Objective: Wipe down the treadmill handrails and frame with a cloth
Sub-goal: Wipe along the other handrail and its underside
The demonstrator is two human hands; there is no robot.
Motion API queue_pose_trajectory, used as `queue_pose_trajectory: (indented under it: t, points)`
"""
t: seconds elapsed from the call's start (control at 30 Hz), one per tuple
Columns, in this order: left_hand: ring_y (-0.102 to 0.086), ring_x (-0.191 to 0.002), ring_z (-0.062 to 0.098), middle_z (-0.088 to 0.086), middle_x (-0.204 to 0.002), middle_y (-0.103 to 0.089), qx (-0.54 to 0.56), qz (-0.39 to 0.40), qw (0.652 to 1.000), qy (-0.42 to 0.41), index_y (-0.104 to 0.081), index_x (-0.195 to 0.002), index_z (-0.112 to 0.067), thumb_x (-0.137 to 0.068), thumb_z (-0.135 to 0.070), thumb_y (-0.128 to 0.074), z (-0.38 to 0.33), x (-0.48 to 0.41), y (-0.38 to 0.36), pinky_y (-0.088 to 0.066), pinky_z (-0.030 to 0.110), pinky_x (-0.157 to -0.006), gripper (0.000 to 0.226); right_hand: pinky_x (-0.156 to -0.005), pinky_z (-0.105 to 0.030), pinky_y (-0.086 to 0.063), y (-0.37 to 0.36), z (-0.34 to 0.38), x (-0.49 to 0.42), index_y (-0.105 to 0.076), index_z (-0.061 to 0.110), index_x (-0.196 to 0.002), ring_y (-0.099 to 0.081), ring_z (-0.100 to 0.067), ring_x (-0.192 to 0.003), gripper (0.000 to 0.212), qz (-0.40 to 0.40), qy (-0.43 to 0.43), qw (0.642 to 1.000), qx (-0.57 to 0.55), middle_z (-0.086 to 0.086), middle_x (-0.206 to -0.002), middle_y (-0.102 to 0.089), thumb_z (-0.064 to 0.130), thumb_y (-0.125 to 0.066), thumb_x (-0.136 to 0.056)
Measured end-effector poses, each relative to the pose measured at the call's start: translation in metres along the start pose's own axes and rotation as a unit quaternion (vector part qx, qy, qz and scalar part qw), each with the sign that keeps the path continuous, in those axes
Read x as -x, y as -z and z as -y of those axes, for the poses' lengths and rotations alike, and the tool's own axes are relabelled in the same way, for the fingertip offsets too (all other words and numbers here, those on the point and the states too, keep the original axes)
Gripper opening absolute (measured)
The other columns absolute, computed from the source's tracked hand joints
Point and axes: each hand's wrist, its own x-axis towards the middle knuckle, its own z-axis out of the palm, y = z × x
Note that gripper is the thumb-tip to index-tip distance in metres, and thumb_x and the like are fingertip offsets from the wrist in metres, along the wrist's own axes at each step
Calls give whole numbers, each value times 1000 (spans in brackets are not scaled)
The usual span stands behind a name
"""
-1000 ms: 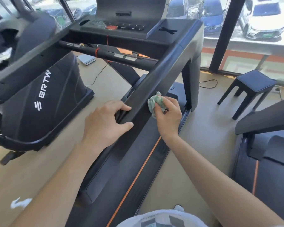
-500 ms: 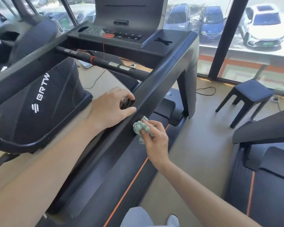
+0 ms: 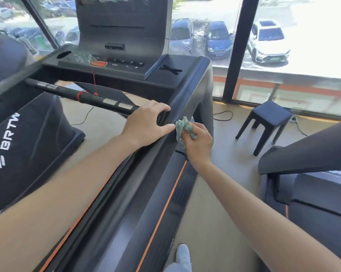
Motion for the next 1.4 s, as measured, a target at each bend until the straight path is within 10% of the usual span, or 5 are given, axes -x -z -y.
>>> queue_pose_trajectory:
  t: [0.4,0.67,1.0,1.23,1.4]
  points:
    - [-59,-97,24,-4,-109,-50,9,-63,998,-25,-60,-123,-26,-75,-51,-75,-1,-45,-27,-52,38,-81,56,-75,-20,-44,1,-4,-61,-75,11,-89,-57,-2,-81,14,-33,-41,997,52,3,-95,-62,17,-64,-96]
    - [-49,-85,10,-9,-100,-46,5,-82,997,-5,-64,-119,-28,-71,-51,-76,-4,-43,-28,-44,30,-65,54,-82,-13,-44,8,8,-83,-78,10,-109,-57,-9,-93,20,-3,134,990,33,-5,-101,-59,5,-67,-93]
    - [-60,-79,14,-11,-96,-51,-38,-93,994,32,-65,-109,-30,-65,-59,-64,-13,-48,-30,-52,31,-62,53,-80,-28,-45,27,2,-189,-72,8,-90,-50,-11,-84,13,41,138,984,100,-3,-96,-51,12,-62,-94]
    - [-65,-97,19,-4,-115,-60,-90,-91,992,16,-62,-136,-20,-84,-51,-56,-23,-30,-34,-53,34,-63,61,-79,-7,-37,20,-37,-95,-66,9,-103,-51,4,-89,18,65,100,993,15,2,-101,-56,1,-69,-88]
    - [-54,-132,23,-3,-155,-47,-81,-58,993,66,-47,-152,-23,-87,-30,-71,-36,-5,-37,-54,48,-98,69,-75,-12,-42,21,-57,-79,-64,21,-100,-58,2,-87,15,146,-67,987,-28,5,-99,-65,12,-68,-89]
